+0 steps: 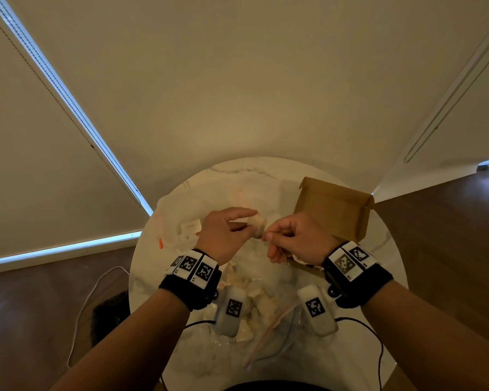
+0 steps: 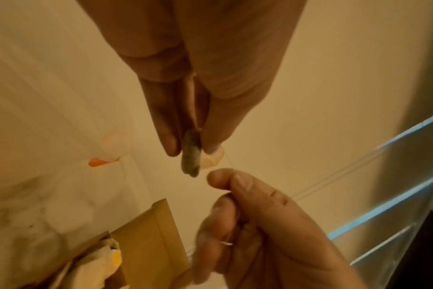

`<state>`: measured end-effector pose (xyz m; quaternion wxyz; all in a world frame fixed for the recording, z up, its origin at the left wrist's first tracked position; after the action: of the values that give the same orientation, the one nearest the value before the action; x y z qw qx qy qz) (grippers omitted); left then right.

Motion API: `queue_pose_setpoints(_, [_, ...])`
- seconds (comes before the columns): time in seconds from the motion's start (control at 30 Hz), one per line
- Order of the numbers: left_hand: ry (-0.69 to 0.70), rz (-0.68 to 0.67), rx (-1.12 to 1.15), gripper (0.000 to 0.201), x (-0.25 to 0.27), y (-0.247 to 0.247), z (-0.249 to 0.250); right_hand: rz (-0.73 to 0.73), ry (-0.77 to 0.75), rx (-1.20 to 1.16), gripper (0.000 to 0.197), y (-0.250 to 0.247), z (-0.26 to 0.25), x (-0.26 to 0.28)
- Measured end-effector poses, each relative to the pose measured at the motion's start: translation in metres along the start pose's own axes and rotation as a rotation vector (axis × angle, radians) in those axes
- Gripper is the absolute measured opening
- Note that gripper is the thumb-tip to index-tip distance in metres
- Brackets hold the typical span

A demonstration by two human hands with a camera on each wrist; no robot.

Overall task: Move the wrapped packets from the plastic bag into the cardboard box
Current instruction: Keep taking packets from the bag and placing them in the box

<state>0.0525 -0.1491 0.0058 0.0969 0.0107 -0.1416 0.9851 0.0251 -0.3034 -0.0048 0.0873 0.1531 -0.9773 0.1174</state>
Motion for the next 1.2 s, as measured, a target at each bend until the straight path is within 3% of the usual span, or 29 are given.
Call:
queue_pose_setpoints(0.5, [-0.034,0.048,0.183,0.028,-0.009,0.001,0.007,-0.217,0.129,-0.045,0.019,0.025,0.027,0.005])
queue_pose_setpoints(0.67, [-0.029,0.077,0.218,0.038,-0.014,0.001,0.006,-0.247,0.066,0.057,0.029,0.026,0.026,0.006])
queue_pose_setpoints(0.77, [-0.012,0.097,0.217,0.039,-0.016,-0.002,0.006,-0.213,0.066,0.001,0.03,0.026,0.023,0.006])
queue_pose_setpoints(0.9, [-0.003,0.111,0.237,0.042,-0.017,-0.003,0.007,-0.065,0.09,-0.153,0.008,0.02,0.025,0.005])
queue_pose_setpoints(1.07, [0.011,0.099,0.29,0.041,-0.018,0.001,0.01,0.089,-0.025,0.194,0.016,0.005,0.037,-0.002])
queue_pose_setpoints(1.2, [0.007,0.097,0.305,0.041,-0.017,0.003,0.007,0.085,-0.053,0.241,0.014,0.009,0.035,-0.002])
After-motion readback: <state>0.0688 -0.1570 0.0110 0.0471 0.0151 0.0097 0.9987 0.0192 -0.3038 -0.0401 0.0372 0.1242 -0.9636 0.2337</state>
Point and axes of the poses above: each hand's wrist, its own x-axis away from the middle knuckle, its own y-axis out of the palm, z = x × y, the point moved 7 cm from there along -x, towards the middle knuckle
